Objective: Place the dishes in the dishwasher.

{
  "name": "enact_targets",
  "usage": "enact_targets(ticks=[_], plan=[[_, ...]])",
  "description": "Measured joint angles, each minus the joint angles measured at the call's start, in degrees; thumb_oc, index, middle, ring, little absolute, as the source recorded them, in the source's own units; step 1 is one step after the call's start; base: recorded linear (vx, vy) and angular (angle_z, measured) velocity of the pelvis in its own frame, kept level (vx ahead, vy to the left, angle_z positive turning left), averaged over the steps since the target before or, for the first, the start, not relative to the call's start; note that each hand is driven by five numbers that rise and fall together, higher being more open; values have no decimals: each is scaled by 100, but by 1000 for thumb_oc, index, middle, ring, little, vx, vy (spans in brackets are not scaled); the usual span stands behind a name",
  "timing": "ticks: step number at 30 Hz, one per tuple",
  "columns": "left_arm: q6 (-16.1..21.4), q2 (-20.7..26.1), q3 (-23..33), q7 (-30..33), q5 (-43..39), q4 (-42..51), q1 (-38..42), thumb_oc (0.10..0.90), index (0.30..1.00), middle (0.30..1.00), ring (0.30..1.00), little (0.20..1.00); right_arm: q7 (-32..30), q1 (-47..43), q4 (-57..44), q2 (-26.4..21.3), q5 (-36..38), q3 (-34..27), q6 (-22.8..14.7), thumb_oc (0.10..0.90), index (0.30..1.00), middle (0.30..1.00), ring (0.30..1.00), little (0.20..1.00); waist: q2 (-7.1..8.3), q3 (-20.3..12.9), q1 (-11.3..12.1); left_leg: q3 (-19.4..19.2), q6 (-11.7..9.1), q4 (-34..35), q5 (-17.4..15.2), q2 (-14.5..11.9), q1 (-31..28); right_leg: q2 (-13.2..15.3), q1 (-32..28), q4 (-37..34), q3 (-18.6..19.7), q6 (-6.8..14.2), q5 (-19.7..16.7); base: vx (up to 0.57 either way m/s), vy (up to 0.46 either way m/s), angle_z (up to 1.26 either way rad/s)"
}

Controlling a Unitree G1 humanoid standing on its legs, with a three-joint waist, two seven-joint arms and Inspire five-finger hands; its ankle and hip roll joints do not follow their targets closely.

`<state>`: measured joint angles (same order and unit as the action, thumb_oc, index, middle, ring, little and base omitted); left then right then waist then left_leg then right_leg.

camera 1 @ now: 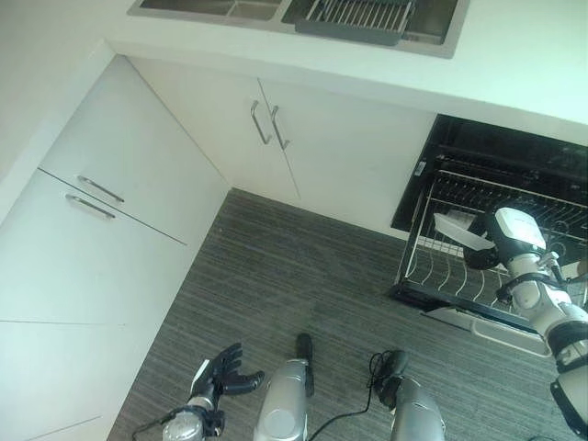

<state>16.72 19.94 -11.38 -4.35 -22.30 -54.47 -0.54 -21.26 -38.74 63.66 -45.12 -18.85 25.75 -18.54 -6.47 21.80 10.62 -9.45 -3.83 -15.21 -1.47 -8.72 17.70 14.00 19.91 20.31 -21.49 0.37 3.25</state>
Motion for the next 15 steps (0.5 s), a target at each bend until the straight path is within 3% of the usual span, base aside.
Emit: enact_targets(ticks=[7,8,9,13,15], plan=[[47,17,-15,-6,-42,61,96,800,900,900,900,900,62,-249,27,-35,118,-122,157,400,300,300,300,300,-46,155,-91,-12,34,57,20,68,48,46,90,-5,35,23,-24,0,0,0],[49,22,-15,-9,-116,88,94,800,900,900,900,900,121,-265,24,-43,121,-123,182,557,535,535,535,535,-47,156,-89,-13,36,63,21,73,47,50,92,-5,37,24,-25,-33,8,-1],[49,36,-15,-10,-183,120,94,800,900,900,900,900,197,-292,18,-52,122,-124,239,800,900,900,900,900,-47,156,-91,-13,36,64,22,77,48,52,96,-6,40,25,-27,-33,12,-3],[45,157,-23,-28,-222,357,152,800,900,900,900,900,914,-449,216,-70,384,-108,780,800,900,900,900,900,-46,156,-80,-51,58,65,34,100,70,72,144,-6,84,37,-68,-33,16,-3],[-40,191,-23,-117,-222,443,156,800,900,900,900,900,1468,-392,271,-60,888,-145,1119,800,900,900,900,900,-46,156,-95,-55,64,65,38,110,70,78,138,-21,85,38,-90,0,0,0]])
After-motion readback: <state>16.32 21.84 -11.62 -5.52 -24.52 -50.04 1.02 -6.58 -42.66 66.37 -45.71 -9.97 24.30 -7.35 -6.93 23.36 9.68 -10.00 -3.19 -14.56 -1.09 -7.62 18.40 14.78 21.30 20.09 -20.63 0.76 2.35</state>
